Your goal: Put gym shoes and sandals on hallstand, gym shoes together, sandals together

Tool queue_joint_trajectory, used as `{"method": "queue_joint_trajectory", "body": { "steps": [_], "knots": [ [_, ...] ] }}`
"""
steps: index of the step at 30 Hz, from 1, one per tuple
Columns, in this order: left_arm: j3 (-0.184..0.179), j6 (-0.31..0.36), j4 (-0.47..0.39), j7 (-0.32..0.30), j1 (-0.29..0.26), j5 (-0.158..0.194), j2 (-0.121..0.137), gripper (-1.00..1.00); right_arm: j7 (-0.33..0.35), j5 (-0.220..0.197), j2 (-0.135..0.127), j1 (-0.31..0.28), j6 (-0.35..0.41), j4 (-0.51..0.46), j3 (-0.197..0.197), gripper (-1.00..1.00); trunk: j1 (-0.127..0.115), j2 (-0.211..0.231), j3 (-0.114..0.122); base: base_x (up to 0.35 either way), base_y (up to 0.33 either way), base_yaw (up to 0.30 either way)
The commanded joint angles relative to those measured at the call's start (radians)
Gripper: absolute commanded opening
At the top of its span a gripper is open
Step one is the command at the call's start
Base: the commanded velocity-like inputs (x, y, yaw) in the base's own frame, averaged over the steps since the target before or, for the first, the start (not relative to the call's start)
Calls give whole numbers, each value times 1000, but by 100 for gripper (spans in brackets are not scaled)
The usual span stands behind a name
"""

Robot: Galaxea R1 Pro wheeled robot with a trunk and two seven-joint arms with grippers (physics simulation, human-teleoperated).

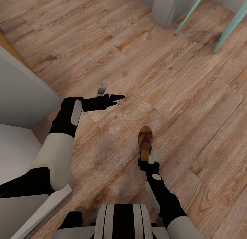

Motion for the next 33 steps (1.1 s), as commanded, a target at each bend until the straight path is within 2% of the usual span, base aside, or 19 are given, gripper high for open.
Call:
{"method": "queue_joint_trajectory", "body": {
  "steps": [1,33],
  "knots": [
    [4,4,0,-4,0,-3,-1,100,-9,-10,0,0,5,-1,0,-100,0,0,-1,0,0,0],
    [4,6,-5,-3,-1,-3,2,100,-10,-10,0,0,5,-25,0,-100,0,0,0,0,0,0]
  ]
}}
